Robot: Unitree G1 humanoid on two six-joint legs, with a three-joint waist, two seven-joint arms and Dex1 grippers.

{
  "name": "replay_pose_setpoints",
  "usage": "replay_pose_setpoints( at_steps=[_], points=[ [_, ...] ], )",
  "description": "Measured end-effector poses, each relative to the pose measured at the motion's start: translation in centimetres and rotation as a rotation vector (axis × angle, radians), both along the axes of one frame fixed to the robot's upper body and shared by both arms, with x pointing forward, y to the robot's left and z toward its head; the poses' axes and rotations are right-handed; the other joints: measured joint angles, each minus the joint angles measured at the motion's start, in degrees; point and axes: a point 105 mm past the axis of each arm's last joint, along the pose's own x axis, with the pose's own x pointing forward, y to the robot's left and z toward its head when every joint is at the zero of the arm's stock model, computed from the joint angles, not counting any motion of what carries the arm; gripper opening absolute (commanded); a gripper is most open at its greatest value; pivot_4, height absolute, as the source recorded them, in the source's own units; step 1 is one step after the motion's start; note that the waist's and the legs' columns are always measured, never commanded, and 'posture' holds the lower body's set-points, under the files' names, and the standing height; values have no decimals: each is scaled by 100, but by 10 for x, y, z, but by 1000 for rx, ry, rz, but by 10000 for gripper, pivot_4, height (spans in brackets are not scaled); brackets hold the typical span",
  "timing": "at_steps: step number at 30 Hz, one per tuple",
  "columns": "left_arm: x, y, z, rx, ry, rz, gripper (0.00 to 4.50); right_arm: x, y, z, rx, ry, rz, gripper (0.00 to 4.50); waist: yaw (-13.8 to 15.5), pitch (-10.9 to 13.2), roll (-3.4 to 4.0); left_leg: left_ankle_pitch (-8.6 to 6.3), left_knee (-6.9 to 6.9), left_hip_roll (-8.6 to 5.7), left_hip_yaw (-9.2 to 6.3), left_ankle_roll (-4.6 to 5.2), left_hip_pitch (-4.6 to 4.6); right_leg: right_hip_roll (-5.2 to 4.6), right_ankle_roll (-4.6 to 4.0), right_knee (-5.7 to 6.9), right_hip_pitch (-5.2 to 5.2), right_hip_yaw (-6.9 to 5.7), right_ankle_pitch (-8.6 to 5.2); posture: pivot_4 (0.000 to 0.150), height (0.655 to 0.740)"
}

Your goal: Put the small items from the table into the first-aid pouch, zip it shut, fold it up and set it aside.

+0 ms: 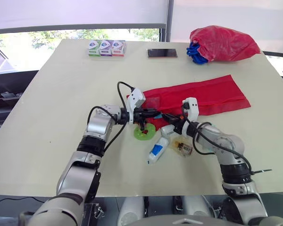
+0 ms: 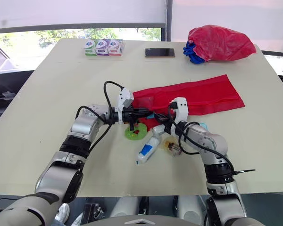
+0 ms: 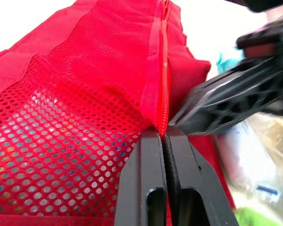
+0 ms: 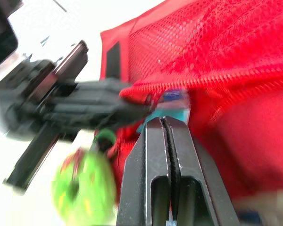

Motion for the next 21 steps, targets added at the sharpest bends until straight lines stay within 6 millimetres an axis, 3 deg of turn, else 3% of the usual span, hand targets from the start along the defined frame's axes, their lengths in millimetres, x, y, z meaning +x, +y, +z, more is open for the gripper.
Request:
replay_pose_setpoints(
  at_steps=[7, 14, 17, 21],
  points=[
    [11, 16, 1, 39, -19, 45, 0, -21, -25, 33, -12, -257, 36, 425, 13, 0, -1, -1, 1, -4, 3, 1, 0, -1, 2, -4, 1, 2, -1, 1500, 7400],
    [28, 40, 16, 50, -75, 135, 0, -49, -94, 51, -191, -448, 2, 425, 52, 3, -7, -1, 2, -3, 4, 1, 0, 0, 3, -6, 3, -1, -1, 1500, 7400],
    [31, 46, 22, 61, -106, 146, 0, -58, -109, 56, -210, -476, -7, 9315, 48, 3, -7, -1, 2, -1, 4, 1, 3, 0, 3, -5, 5, -1, -2, 1500, 7400],
    [26, 66, 13, 139, -114, 157, 0, -78, -129, 57, -235, -489, -25, 29621, 43, 3, -8, -1, 0, 1, 5, 1, 2, 2, 3, -8, 5, 0, -2, 1500, 7400]
  ],
)
